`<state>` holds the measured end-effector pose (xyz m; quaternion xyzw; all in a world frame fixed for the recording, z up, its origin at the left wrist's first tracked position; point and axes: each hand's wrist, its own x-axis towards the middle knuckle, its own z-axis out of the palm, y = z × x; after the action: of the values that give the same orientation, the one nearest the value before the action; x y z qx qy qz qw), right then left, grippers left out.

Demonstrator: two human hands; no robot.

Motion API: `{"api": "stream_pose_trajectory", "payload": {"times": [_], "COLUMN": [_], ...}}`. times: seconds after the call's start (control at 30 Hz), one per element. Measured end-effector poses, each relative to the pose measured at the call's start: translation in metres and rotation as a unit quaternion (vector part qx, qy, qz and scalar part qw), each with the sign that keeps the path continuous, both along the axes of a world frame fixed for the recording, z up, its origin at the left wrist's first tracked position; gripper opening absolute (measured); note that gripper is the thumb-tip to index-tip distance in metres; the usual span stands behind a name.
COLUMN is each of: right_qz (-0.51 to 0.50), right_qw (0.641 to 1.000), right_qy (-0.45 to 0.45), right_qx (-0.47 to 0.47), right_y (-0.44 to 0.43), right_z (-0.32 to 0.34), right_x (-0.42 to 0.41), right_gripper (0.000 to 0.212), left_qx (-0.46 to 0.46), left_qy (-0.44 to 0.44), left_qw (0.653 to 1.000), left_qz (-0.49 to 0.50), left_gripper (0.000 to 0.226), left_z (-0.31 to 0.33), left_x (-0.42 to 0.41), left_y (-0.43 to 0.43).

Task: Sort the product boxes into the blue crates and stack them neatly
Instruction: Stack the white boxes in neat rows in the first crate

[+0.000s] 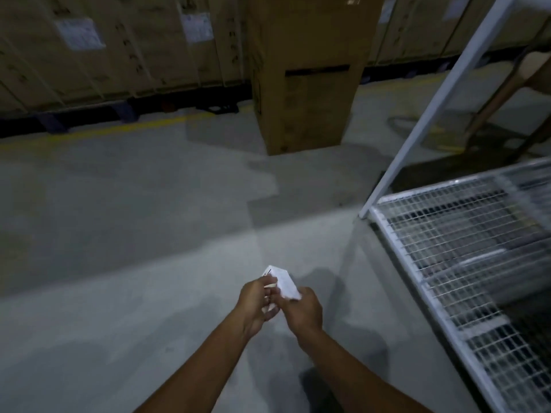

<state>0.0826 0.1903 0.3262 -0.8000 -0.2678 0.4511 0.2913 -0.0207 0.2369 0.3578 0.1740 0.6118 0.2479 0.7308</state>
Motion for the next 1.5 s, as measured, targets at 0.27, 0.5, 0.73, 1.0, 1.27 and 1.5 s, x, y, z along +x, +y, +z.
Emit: {"api": "stream_pose_trajectory", "payload": {"times": [0.27,0.5,0.73,1.0,1.27,1.5], "right_qz": [0.009,0.024,0.002,-0.111,-0.328,-0.343], "right_qw": [0.984,0.86,0.765,0.788,0.755,0.753], "right_qy": [-0.044,-0.359,-0.485,-0.444,-0.348,-0.376], "right_qx": [0.173,0.362,0.423,0.413,0.449,0.417], "right_y": [-0.045,-0.149,-0.234,-0.312,-0.39,-0.482], "right_z": [0.286,0.454,0.488,0.513,0.55,0.599], "right_x": [0.036,0.034,0.037,0.112,0.251,0.403], "right_gripper": [0.07,0.083,0.074,0.084,0.062,0.063], "left_qx": [0.106,0.222,0.221,0.302,0.325,0.375], "left_qy": [-0.02,-0.057,-0.068,-0.117,-0.194,-0.225], "left_qw": [0.994,0.972,0.965,0.927,0.889,0.842], "left_qz": [-0.008,-0.054,-0.124,-0.189,-0.257,-0.315], "left_gripper": [0.016,0.036,0.066,0.054,0.029,0.03], "left_z": [0.292,0.475,0.514,0.528,0.562,0.595], "left_x": [0.001,0.028,0.071,0.154,0.335,0.488], "left_y": [-0.034,-0.119,-0.188,-0.263,-0.352,-0.428]}}
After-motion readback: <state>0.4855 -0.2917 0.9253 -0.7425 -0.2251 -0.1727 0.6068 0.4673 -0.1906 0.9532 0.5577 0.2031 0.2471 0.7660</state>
